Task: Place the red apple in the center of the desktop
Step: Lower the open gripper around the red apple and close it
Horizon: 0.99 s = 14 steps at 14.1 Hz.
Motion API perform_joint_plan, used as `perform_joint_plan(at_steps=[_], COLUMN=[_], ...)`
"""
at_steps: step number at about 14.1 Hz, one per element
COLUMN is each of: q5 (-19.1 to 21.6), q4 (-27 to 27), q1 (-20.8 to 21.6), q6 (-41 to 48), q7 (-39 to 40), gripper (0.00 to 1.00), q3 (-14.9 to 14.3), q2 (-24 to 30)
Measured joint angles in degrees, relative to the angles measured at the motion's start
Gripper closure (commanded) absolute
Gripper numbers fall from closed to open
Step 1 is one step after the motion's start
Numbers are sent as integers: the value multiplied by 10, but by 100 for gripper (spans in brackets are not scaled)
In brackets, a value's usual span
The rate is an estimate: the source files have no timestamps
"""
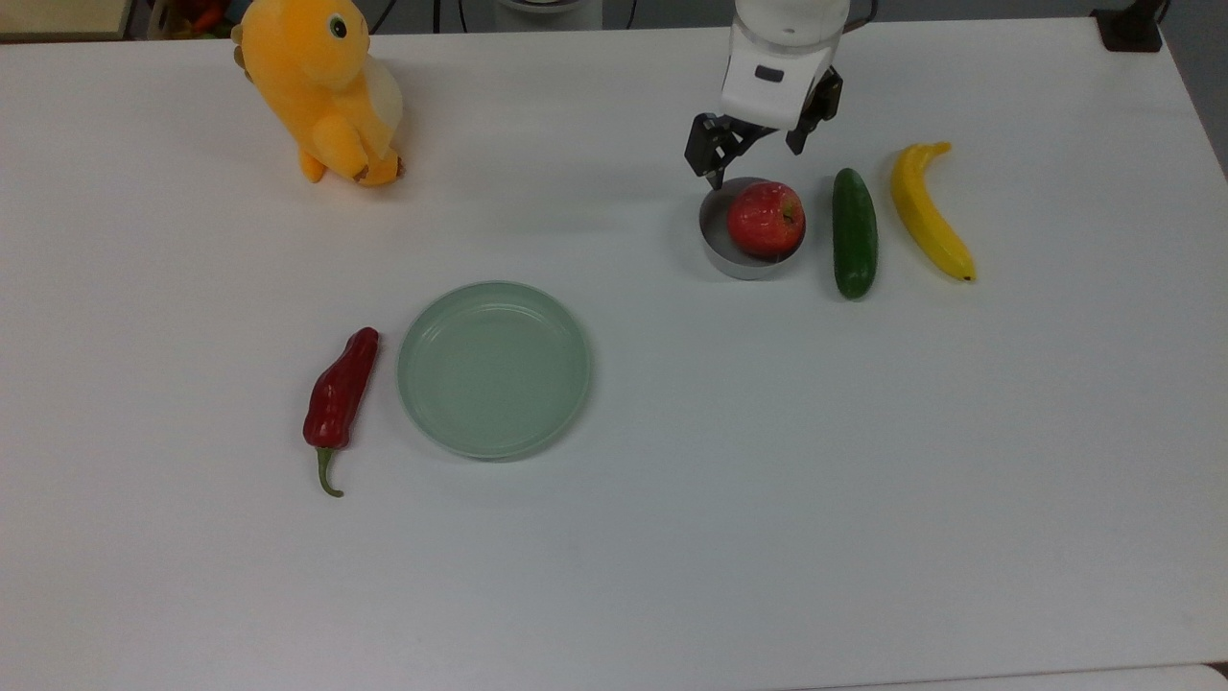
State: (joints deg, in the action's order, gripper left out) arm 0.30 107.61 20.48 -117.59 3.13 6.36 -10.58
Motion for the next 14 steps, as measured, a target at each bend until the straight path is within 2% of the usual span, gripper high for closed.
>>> perform_joint_plan(at_steps=[6,14], q5=[-42,-60], q4=[-1,-8], q1=[0,-1], q6=[-3,-30], q7=[4,8], gripper=[0,0], q3=[10,29], q2=[-41,-50])
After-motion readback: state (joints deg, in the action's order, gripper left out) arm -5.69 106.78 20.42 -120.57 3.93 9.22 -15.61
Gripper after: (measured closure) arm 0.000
